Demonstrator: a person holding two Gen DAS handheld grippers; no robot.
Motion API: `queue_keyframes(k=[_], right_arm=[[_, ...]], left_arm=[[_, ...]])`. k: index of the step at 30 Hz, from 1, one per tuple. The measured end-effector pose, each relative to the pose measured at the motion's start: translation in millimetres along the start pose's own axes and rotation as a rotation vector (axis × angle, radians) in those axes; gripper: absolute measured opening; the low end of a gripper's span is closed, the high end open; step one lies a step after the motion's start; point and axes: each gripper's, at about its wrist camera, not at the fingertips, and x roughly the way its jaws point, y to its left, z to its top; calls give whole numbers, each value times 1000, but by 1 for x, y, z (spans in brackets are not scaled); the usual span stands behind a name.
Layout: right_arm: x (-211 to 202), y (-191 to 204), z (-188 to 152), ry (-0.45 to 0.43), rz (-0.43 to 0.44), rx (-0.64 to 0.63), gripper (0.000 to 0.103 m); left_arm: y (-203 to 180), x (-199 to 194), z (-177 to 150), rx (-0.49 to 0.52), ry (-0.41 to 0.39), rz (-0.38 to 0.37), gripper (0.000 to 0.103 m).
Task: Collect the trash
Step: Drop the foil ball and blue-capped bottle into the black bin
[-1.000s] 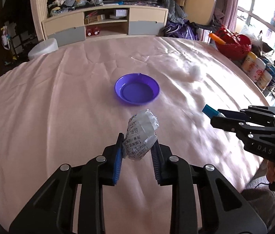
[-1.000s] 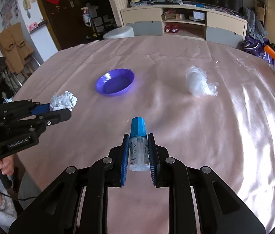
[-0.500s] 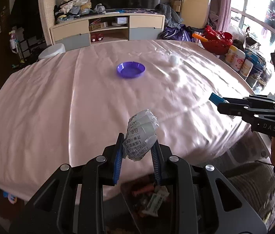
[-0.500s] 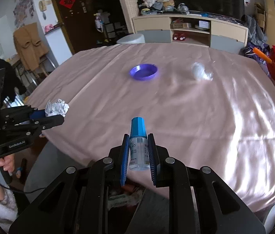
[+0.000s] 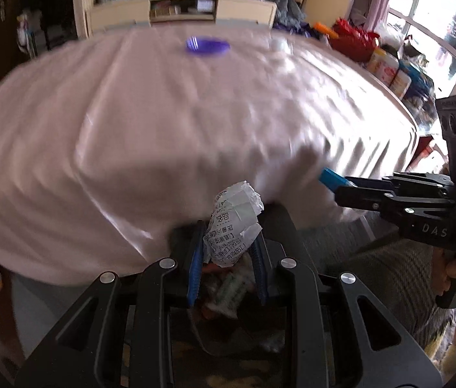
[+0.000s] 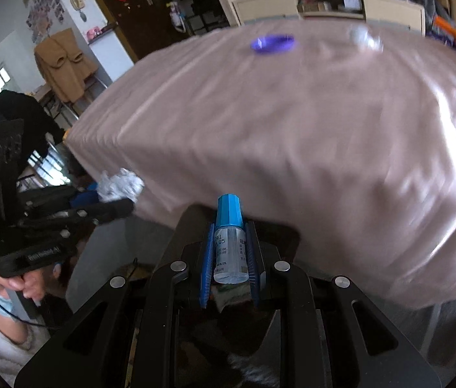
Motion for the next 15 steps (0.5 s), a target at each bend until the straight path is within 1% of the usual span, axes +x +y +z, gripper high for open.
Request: queue_keyframes(k=[3,7,11,13,15], right_arm=[[15,-1,-15,28,-1,19,20],[35,-2,-34,54,-17,35,20],[53,-6,-47,89,-32,62,20],[57,-7,-50,98,-50,62,20],[57,-7,-51,98,-48,67,20]], left_arm=[[-1,22,-21,-23,49,-16,25],[1,46,-43,-67,99,-8,25],[5,61,-64,-98,130,12,25],[6,67,-70,-114,137,23,26],[7,74,-75,-128,150,19,26]])
